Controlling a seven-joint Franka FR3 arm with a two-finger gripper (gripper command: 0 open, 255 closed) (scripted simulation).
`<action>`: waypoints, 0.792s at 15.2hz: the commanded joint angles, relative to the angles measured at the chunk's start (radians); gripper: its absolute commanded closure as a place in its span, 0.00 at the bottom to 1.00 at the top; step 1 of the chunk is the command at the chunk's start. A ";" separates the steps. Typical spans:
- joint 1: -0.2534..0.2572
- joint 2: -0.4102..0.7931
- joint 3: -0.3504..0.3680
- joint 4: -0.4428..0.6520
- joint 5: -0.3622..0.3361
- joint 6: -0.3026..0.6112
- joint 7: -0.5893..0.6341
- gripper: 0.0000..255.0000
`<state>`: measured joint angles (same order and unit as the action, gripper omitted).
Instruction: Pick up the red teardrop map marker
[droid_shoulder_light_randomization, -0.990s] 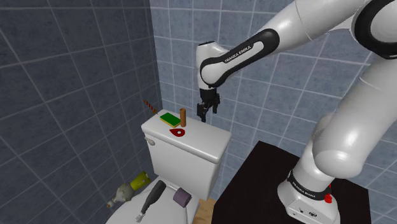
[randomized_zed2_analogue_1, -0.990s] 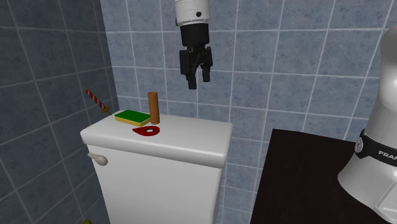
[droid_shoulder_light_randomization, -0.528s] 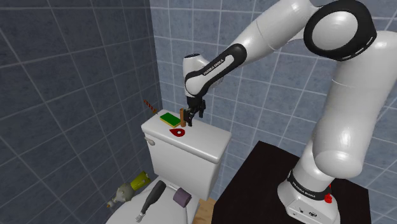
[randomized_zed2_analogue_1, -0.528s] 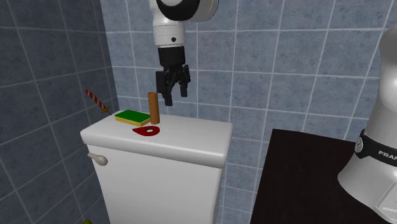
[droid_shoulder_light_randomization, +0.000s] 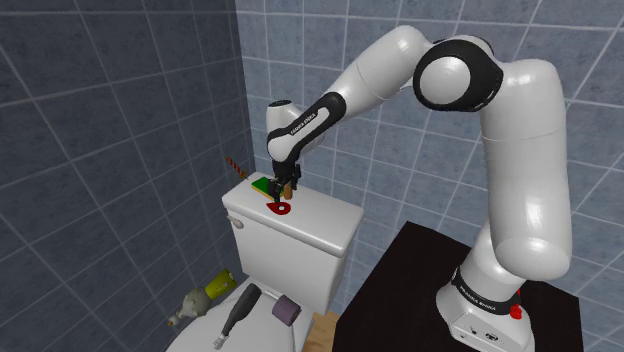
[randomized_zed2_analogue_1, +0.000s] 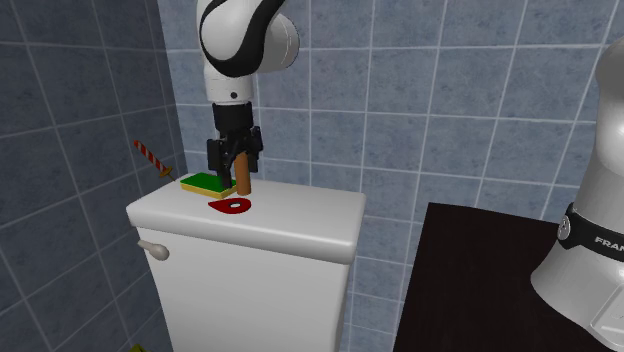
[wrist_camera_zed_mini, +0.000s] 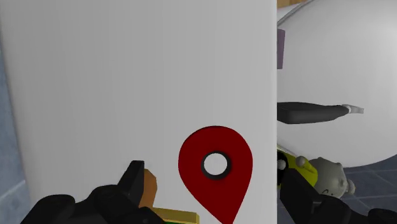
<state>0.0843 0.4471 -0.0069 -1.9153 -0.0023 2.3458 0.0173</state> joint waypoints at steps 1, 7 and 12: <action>0.006 0.080 0.005 0.090 0.000 0.003 0.001 0.00; 0.006 0.146 0.006 0.112 0.000 0.050 0.001 0.00; 0.005 0.171 0.006 0.114 0.000 0.073 0.000 1.00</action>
<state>0.0905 0.6165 -0.0011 -1.8000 -0.0023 2.4164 0.0177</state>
